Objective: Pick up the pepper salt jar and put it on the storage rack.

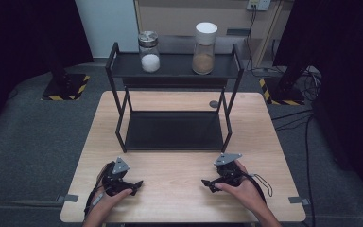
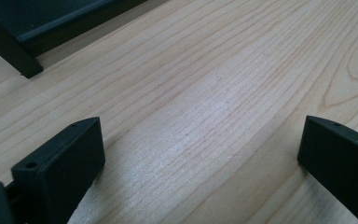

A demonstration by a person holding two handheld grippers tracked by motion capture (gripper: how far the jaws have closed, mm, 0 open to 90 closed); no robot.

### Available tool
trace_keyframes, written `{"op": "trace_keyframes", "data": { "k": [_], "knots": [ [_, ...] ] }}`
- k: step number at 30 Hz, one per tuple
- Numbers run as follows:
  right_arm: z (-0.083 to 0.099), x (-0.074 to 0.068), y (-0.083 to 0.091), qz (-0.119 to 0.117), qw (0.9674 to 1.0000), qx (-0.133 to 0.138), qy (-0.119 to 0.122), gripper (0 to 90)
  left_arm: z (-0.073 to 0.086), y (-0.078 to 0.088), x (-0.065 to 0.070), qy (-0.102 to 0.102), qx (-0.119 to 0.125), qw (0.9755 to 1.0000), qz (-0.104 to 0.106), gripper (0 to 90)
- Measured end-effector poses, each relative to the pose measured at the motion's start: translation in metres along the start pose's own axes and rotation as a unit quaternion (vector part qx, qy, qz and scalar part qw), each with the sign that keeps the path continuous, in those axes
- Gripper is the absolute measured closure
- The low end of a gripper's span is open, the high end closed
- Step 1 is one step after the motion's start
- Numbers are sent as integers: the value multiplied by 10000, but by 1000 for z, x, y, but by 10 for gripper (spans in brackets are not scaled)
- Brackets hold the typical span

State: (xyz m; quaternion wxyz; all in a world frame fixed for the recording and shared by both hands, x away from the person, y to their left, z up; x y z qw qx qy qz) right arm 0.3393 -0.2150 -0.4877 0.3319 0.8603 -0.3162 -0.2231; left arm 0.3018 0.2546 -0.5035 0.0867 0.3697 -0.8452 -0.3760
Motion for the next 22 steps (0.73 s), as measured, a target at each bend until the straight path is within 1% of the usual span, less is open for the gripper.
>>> {"op": "trace_keyframes", "data": {
  "k": [4,7,10,12,22],
  "knots": [
    [9,-1,-4,30,10000,-37,0,60,0,0,0,1,1,10000,-1,0],
    [13,-3,-4,91,9999,53,38,58,0,0,0,1,1,10000,-2,0],
    [18,-8,-5,196,9996,136,167,44,0,0,0,1,1,10000,-3,0],
    [21,-8,-6,198,9994,226,151,40,0,0,0,-4,-2,10000,-2,0],
    [22,-8,-6,167,9995,220,158,24,0,0,0,-1,-1,10000,-2,0]
  ]
}}
Point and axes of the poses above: each handheld gripper's, and its own axes: y roughly backward along the jaws, z roughly out of its underside, x roughly to its right, the point moved 8 cm from there along -y, roughly forward along the jaws, and after that the axes turned 10 degrees about -y, right-handed, at the moved point
